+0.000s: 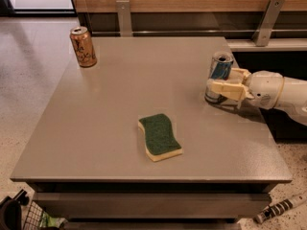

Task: Move redbull can near orange can

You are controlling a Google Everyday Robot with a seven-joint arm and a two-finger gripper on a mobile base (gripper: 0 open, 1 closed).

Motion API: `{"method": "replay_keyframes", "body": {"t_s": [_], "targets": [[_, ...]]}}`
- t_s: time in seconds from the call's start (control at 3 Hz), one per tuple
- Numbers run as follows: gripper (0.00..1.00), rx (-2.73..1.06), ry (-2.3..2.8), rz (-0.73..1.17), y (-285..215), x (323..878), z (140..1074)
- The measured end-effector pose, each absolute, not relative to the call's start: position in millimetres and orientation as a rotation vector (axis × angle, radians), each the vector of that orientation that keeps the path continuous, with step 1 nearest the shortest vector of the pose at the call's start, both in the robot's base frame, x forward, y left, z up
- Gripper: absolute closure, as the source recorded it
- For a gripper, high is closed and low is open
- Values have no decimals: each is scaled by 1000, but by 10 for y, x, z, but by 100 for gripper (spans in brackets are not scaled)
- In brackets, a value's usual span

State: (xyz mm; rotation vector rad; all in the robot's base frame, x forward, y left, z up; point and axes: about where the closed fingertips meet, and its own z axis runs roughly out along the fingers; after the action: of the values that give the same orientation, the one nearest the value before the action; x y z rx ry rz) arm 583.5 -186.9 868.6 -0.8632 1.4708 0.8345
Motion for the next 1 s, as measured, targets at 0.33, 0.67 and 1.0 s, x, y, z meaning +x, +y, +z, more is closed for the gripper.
{"method": "replay_keyframes", "body": {"t_s": [0.33, 0.67, 1.0], "targets": [[100, -864, 1470, 835, -1861, 5836, 8687], [100, -893, 1448, 844, -1706, 6021, 8933], [100, -938, 1403, 861, -1333, 6274, 9389]]}}
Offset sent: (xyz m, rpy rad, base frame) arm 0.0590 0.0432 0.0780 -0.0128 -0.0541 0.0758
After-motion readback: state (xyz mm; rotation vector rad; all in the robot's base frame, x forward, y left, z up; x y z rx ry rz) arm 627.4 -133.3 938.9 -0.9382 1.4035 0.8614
